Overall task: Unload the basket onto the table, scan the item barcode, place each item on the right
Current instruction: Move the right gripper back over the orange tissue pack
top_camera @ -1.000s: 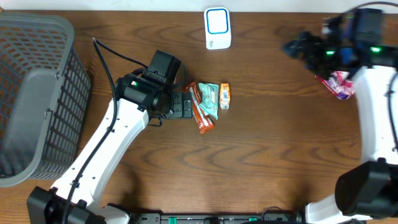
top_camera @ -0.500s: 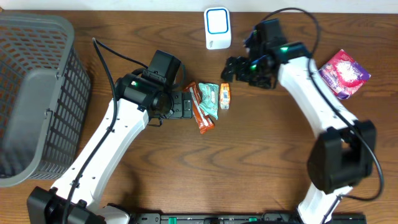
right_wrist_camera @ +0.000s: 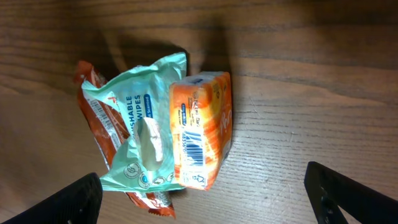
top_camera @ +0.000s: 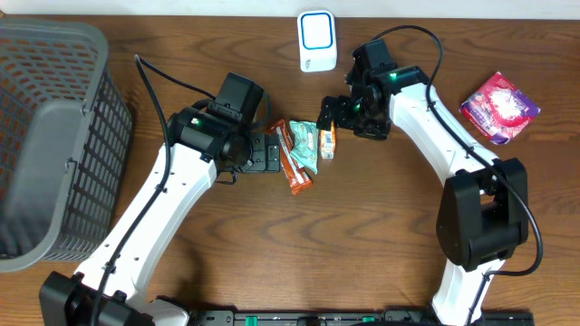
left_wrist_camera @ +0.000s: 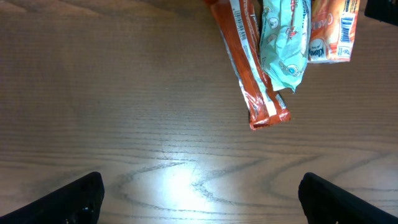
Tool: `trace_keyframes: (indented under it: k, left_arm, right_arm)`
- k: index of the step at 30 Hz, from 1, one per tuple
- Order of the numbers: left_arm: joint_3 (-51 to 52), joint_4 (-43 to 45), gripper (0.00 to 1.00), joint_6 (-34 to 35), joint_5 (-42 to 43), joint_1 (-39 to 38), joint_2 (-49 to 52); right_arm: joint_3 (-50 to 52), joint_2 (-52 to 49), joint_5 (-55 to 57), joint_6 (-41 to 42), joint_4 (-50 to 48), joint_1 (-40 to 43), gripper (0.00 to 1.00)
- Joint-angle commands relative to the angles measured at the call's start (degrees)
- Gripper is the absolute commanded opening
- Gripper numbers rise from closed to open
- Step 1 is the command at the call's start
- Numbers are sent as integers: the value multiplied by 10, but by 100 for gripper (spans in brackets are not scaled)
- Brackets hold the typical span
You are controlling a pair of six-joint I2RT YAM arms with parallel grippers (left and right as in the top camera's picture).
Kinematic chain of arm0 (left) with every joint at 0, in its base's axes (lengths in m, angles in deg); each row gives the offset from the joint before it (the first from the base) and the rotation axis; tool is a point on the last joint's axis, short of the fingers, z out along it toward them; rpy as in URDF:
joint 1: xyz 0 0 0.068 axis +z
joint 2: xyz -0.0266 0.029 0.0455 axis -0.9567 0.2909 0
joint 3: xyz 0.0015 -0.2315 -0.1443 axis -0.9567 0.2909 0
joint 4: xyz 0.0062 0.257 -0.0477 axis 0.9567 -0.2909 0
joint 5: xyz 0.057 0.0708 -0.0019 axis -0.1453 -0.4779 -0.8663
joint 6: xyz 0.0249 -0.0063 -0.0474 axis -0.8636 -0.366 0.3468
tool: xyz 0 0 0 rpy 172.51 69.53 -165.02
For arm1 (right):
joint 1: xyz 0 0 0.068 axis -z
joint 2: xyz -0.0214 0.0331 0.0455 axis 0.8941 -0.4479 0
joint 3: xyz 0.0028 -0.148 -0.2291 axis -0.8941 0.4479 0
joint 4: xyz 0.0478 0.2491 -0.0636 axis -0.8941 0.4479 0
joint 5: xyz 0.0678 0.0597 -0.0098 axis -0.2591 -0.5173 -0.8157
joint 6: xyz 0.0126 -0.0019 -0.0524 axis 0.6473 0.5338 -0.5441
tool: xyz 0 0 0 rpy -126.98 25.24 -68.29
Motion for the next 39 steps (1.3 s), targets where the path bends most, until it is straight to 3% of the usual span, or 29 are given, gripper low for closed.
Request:
trace_keyframes:
  k: [1, 3, 5, 10, 31, 39]
  left_arm:
    - [0, -2, 100, -7, -5, 0, 3]
    - [0, -2, 100, -7, -5, 0, 3]
    - [0, -2, 100, -7, -5, 0, 3]
    - [0, -2, 100, -7, -5, 0, 3]
    - [0, -2, 100, -7, -5, 0, 3]
    - [0, -2, 100, -7, -5, 0, 3]
  right_arm:
    - [0, 14, 6, 6, 4, -2, 99]
    - [0, 14, 6, 6, 3, -2, 98]
    - [0, 14, 7, 6, 3, -2, 91]
    - [8, 13, 7, 6, -6, -2, 46]
    - [75, 13, 6, 6, -144, -37, 50]
    - [78, 13, 66, 10, -145, -51, 50]
